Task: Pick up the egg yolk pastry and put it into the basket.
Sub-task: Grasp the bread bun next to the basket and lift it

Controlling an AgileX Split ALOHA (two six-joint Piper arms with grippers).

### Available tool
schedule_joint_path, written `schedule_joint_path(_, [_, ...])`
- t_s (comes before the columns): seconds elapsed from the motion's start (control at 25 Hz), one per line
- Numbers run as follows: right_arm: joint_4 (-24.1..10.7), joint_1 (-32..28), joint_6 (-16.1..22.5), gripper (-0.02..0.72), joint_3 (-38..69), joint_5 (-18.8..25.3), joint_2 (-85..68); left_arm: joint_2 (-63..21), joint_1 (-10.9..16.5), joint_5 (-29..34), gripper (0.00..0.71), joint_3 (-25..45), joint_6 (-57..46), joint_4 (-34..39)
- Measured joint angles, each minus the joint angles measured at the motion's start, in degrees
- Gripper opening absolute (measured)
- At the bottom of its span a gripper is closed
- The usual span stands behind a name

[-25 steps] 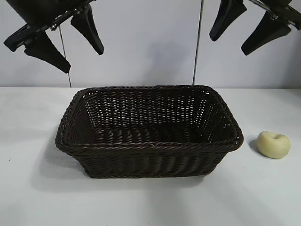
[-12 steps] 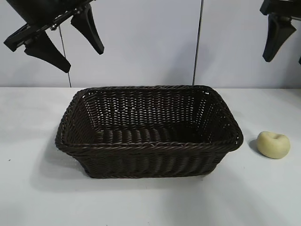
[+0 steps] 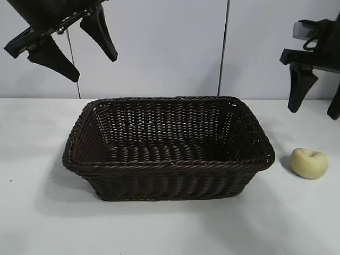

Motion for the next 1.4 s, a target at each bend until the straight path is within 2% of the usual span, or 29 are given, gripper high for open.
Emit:
schedule_joint_path(0.28, [-0.2, 0.0, 0.3, 0.519, 0.0, 1.0, 5.5, 0.0, 0.0, 0.0, 0.522, 0.0, 0.0, 0.0])
schedule_joint_path(0.56, [-5.4, 0.0, 2.8, 0.519, 0.0, 1.2, 8.7, 0.0, 0.0, 0.0, 0.522, 0.0, 0.0, 0.0])
schedule_joint_path(0.84, [-5.9, 0.0, 4.2, 0.511, 0.0, -0.6, 10.8, 0.0, 0.0, 0.0, 0.522, 0.0, 0.0, 0.0])
schedule_joint_path(0.92, [-5.9, 0.0, 4.3, 0.465, 0.0, -1.5, 11.3, 0.0, 0.0, -0.1, 0.522, 0.0, 0.0, 0.0])
schedule_joint_path(1.0, [-5.9, 0.0, 4.3, 0.386, 0.0, -2.2, 11.4, 0.0, 0.0, -0.1, 0.522, 0.0, 0.0, 0.1])
schedule_joint_path(1.2, [-5.8, 0.0, 4.4, 0.151, 0.0, -2.9, 11.4, 0.0, 0.0, -0.1, 0.522, 0.0, 0.0, 0.1])
schedule_joint_path(1.28, [-5.8, 0.0, 4.1, 0.112, -0.1, -2.9, 11.3, 0.0, 0.0, -0.1, 0.522, 0.0, 0.0, 0.1])
schedule_joint_path(1.4, [-5.8, 0.0, 3.6, 0.093, -0.1, -2.9, 10.6, 0.0, 0.0, -0.1, 0.522, 0.0, 0.0, 0.1])
